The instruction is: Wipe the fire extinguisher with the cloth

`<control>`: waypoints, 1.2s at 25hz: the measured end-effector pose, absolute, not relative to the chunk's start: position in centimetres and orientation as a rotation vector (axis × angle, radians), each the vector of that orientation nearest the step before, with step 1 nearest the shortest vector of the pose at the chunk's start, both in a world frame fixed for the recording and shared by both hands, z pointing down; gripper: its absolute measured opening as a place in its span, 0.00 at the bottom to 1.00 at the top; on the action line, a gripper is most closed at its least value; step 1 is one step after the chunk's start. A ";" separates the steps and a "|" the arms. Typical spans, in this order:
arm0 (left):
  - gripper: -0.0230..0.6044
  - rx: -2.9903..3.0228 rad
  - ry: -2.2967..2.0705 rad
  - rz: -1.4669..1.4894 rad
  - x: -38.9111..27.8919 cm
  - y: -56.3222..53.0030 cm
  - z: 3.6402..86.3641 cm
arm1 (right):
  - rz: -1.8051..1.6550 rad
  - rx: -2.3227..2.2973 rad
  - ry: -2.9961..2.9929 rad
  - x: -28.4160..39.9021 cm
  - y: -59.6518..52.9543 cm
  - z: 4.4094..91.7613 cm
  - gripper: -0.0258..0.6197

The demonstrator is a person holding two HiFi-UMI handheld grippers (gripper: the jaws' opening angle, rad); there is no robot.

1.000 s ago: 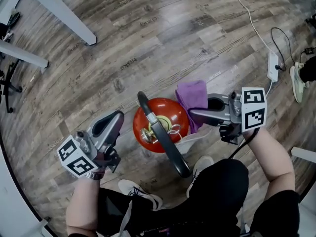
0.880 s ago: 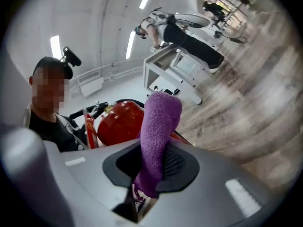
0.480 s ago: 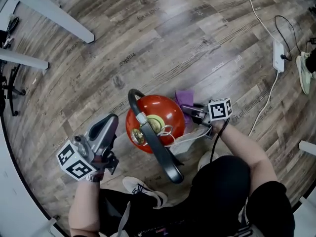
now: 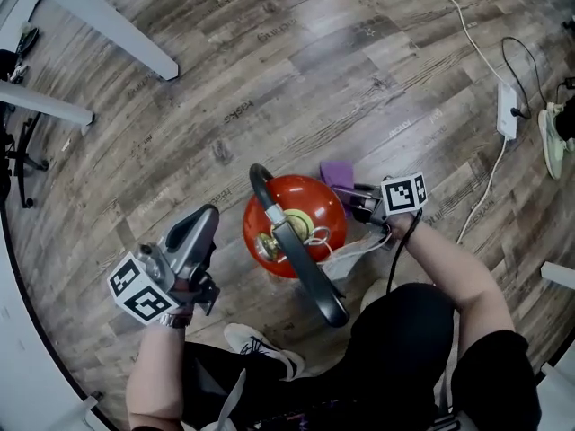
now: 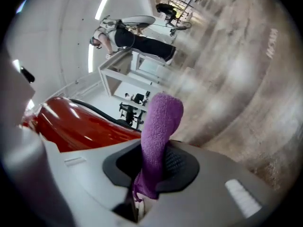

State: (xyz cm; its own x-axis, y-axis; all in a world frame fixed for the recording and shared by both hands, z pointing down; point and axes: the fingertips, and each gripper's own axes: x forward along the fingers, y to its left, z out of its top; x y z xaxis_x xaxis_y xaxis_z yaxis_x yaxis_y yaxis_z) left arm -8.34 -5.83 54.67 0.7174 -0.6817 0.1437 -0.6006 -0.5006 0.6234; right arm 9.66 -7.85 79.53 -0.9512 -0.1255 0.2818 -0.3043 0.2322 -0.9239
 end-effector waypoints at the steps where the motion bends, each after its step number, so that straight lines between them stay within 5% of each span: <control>1: 0.03 2.259 -0.967 -0.167 -8.4 -6.0 54.4 | 1.786 0.369 -2.411 9.3 -8.4 76.5 0.15; 12: 0.03 2.242 -0.946 -0.325 -7.4 -7.8 52.0 | 1.273 0.202 -2.885 8.4 -9.4 48.5 0.15; 30: 0.03 2.268 -0.948 -0.267 -7.9 -6.3 52.2 | 1.177 0.081 -2.863 10.0 0.3 56.4 0.16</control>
